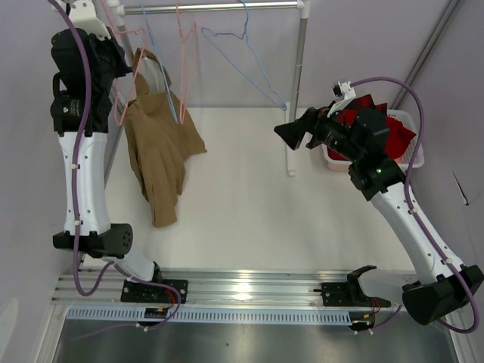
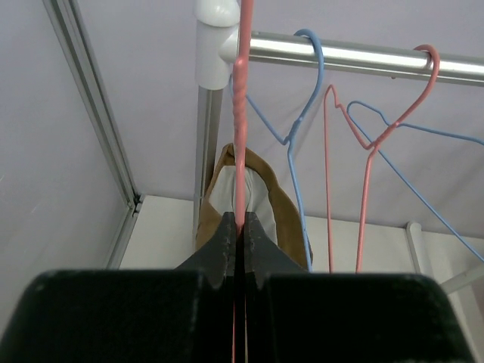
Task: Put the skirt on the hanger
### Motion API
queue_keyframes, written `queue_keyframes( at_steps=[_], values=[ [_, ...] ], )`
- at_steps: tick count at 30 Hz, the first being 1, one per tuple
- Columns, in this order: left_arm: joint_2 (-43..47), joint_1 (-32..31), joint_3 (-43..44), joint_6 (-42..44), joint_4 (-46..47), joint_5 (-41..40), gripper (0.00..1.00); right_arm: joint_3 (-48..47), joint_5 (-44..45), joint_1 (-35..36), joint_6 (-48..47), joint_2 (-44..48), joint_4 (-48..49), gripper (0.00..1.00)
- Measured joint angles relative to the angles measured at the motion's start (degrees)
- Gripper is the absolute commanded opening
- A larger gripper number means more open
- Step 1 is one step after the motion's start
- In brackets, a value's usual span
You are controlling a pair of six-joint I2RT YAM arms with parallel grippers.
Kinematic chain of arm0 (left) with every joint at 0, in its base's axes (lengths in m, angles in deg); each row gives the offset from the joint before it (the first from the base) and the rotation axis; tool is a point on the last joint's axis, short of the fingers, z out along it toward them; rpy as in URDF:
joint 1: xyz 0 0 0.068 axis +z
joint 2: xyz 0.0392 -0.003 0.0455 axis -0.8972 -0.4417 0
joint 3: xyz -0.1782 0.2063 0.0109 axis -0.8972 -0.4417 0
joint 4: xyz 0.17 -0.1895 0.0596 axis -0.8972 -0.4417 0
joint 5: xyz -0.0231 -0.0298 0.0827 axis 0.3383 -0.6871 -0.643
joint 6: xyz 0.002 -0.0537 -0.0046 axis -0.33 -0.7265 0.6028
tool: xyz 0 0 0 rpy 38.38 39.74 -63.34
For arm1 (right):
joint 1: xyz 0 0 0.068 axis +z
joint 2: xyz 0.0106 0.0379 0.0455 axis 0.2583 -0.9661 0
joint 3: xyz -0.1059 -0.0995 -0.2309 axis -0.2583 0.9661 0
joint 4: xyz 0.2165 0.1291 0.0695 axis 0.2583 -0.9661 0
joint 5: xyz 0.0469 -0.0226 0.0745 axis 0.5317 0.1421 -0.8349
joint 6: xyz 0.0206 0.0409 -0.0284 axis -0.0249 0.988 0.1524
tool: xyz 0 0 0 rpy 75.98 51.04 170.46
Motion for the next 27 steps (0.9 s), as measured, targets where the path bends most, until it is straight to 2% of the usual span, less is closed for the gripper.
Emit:
queue_keyframes(
  at_steps=[12,27],
  values=[
    [-9.7,3.0,3.8,0.0,5.3,5.4,0.00,0.8,-0.4,-0.1,-0.9,0.0,0.1,0.95],
    [-10.6,2.9,3.5,-1.6,5.9,8.5,0.00,4.4,-0.8,-0.3,-0.7,0.0,2.7,0.95]
  ],
)
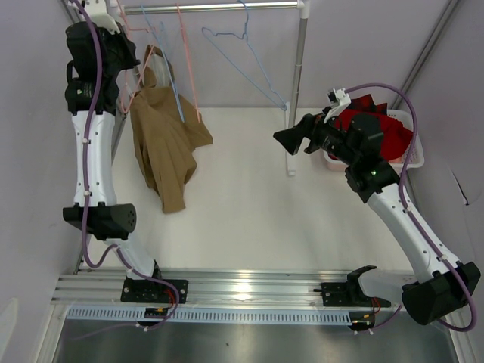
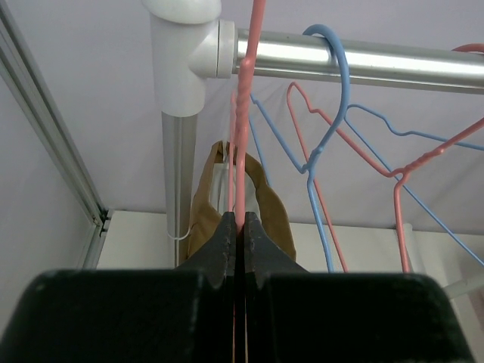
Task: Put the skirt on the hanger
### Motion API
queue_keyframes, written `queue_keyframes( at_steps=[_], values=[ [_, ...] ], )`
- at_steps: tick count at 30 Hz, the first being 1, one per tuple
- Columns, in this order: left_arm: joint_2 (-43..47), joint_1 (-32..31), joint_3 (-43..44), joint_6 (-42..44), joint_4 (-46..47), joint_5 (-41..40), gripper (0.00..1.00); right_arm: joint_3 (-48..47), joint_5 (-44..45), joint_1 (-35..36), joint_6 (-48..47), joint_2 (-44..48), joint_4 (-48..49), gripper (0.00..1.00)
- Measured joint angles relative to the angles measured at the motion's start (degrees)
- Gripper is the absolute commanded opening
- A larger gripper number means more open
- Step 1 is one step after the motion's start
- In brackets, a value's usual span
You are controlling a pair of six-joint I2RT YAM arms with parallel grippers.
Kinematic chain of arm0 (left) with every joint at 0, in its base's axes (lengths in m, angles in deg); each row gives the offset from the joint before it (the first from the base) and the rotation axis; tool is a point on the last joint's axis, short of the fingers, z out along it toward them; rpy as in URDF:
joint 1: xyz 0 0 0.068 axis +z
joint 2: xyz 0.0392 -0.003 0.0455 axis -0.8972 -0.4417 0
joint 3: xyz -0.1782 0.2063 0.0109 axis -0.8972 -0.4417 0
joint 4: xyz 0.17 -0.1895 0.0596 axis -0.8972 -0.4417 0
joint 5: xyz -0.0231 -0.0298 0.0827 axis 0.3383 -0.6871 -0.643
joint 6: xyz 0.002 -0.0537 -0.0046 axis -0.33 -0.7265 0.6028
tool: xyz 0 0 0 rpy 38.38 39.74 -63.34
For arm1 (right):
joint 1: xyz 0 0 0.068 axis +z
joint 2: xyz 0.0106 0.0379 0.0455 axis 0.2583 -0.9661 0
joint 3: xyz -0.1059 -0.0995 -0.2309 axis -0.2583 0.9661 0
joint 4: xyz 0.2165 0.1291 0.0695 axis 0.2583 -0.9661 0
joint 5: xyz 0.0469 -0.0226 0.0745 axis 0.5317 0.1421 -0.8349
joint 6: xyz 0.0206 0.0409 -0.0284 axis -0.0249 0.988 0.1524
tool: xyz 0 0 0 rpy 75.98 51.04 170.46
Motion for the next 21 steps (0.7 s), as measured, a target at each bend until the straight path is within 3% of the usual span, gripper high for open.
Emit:
queue_keyframes(
  at_steps=[18,21],
  values=[
    [2.1,-3.1,-15.2,0.0,7.7,-4.8,0.00,1.9,-1.4,-1.3,1.3,0.0,3.1,0.95],
    [2.8,-3.2,-16.1,0.0,8.0,-5.6,0.14,1.9,-1.4,-1.4,1.5,0.0,3.2,0.95]
  ],
)
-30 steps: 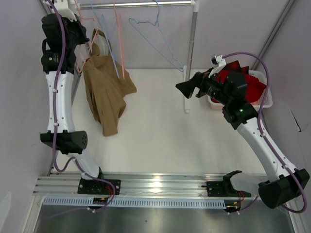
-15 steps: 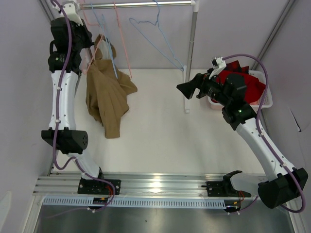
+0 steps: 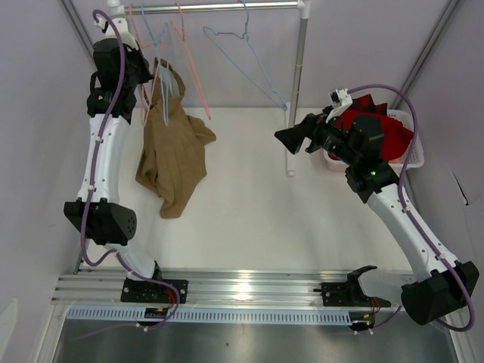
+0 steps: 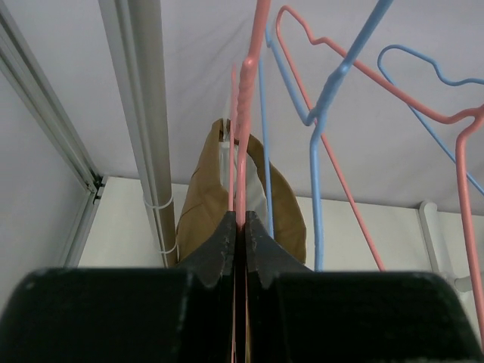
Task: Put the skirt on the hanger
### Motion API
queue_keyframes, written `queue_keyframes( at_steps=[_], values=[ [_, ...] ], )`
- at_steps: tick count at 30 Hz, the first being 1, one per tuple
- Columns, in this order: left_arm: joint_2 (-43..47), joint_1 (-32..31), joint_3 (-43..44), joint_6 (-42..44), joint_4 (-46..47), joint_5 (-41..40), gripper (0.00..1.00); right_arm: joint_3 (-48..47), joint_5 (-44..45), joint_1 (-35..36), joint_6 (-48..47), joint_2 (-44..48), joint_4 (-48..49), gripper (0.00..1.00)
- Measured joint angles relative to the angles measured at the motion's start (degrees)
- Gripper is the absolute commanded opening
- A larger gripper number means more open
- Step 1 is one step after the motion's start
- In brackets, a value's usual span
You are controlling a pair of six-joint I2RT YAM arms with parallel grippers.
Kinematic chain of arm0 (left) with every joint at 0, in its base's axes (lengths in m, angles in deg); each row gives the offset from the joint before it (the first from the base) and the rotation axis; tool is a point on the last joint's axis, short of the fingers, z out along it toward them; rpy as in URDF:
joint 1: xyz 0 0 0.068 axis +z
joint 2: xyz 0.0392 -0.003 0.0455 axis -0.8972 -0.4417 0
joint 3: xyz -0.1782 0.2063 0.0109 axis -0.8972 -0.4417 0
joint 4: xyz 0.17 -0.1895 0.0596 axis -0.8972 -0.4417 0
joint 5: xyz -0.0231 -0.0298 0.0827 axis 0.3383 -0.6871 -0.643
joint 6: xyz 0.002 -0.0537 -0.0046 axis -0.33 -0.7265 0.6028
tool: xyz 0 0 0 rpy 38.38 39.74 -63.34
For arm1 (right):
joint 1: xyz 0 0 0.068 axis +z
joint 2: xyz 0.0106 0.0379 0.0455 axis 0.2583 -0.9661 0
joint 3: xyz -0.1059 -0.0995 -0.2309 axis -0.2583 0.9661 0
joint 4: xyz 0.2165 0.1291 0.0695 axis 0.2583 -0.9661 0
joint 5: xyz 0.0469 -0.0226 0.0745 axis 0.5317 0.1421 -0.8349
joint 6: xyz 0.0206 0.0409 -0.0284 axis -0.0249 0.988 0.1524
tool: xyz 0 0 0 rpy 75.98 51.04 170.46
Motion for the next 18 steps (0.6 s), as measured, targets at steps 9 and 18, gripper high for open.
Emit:
queue_keyframes(
  at_steps=[9,18],
  values=[
    [1.2,0.0,-1.6,0.0,0.2,-0.3,0.55,0.0,0.0,0.0,0.2,0.0,0.1,0.95],
    [5.5,0.0,-1.6,-0.1,-1.2,2.1,0.63,0.0,0.0,0.0,0.2,0.0,-0.1,0.95]
  ],
)
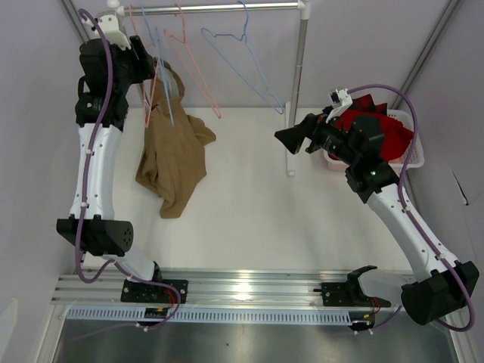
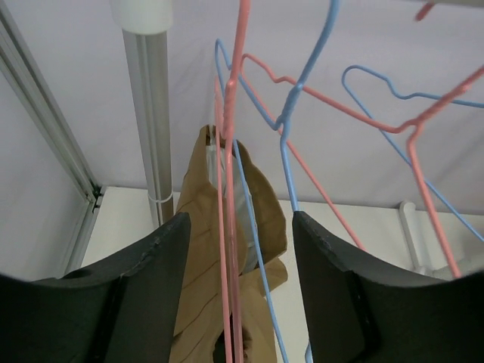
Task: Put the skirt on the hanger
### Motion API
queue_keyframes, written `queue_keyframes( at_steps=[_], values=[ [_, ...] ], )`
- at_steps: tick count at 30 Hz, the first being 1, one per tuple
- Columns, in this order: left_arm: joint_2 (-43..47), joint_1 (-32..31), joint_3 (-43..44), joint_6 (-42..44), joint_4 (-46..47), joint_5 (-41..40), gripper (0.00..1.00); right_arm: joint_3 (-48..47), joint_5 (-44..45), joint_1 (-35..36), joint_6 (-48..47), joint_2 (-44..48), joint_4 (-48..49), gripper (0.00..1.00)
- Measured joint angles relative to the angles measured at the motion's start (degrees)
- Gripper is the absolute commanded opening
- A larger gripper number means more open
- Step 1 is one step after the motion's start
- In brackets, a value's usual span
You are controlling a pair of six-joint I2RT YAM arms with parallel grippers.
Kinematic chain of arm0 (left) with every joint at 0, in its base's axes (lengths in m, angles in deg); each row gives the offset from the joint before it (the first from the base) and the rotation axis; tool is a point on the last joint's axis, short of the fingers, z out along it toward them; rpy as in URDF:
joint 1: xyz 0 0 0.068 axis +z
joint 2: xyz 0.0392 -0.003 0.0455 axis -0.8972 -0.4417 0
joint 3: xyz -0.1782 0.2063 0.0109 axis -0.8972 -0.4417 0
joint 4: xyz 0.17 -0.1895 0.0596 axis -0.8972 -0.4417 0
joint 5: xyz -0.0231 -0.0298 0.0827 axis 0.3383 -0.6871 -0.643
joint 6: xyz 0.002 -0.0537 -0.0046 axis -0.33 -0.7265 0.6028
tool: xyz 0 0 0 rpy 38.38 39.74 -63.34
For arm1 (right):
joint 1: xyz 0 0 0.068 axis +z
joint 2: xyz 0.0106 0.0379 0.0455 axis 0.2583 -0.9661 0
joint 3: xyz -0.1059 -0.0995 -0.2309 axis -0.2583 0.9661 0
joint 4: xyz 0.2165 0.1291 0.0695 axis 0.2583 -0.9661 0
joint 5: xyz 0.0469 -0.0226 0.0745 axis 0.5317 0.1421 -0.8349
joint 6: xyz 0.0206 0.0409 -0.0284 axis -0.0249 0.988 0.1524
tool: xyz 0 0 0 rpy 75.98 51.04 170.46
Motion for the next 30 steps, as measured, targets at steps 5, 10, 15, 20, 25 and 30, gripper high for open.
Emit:
queue_keyframes(
  at_steps=[5,10,15,20,25,30],
  values=[
    [3.8,-0.2,0.0,-0.1,-1.2,1.7,0.64,0.0,0.1,0.0,0.0,0.0,-0.4,0.96],
    [10.3,-1.2,-3.7,-0.6,-1.5,3.2,0.70,0.0,1.3,0.0,0.3,0.0,-2.6,0.97],
    [19.4,-6.9,-12.6,-2.2,-0.7,4.1,0.70,-0.6,4.2,-0.1,1.4,0.0,-6.5,0.99],
    [30.4,-18.5,-26.5,-4.2,1.9,5.6,0.70,-0.7,8.5,-0.3,2.6,1.1,-11.3,0.99],
    [38.3,-24.6,-40.2,-6.6,3.2,5.9,0.70,-0.7,13.3,-0.3,3.7,3.5,-15.4,1.00],
    [40.8,-27.5,-48.4,-7.6,3.8,6.3,0.71,-0.1,16.1,-0.4,4.1,4.5,-17.1,0.99]
  ],
)
